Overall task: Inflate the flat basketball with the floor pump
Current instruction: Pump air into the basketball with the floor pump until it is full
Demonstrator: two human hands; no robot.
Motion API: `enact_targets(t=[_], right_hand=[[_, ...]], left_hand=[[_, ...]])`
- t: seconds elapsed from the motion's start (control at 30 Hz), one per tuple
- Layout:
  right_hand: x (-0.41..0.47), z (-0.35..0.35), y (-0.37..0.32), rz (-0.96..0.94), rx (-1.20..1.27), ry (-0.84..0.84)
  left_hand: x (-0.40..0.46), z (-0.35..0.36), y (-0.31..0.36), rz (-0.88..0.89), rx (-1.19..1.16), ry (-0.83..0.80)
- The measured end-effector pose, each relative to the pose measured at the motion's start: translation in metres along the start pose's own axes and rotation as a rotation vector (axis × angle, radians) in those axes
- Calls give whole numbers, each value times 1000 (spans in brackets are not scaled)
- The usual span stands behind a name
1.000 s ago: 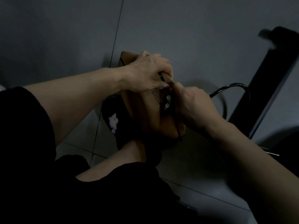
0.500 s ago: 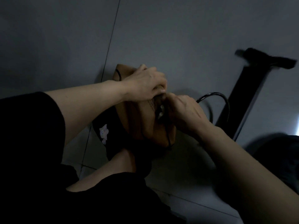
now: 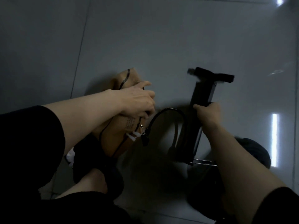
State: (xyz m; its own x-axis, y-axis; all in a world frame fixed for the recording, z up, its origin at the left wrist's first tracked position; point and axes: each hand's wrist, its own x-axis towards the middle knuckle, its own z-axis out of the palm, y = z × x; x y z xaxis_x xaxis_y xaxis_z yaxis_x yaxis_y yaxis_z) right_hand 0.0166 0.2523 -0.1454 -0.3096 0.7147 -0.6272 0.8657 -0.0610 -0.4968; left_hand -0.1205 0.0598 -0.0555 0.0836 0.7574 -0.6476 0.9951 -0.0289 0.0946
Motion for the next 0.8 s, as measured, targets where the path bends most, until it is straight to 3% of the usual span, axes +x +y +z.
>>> enact_targets(t=[0.17,0.3,0.4,0.47,0.53,0.6,0.73,0.8], right_hand=[[-7,1,-3,16,109,-81],[-40,-11,-39,-212,232,-74],[-66,-34,-76,-417,306,-122],[-75,-48,-93,-524,339,-139],[-84,-59,-100,-602,344,-191],[-88,-65,-98,-610,294,-269],[-94,-78,-80,-571,195,-381],[-96,-87,-73,-559,146,-363]], left_hand=[[-17,5,-12,-80,-132,-53],[-28,-2,-8,-168,-253,28],[-38,-25,-2,-496,-709,358],[-41,-51,-1,-590,-1020,651],[-48,-85,6,-508,-1167,906],[-48,-114,17,-398,-1189,1019],[-44,-135,41,-342,-966,892],[-44,-138,49,-327,-993,897]])
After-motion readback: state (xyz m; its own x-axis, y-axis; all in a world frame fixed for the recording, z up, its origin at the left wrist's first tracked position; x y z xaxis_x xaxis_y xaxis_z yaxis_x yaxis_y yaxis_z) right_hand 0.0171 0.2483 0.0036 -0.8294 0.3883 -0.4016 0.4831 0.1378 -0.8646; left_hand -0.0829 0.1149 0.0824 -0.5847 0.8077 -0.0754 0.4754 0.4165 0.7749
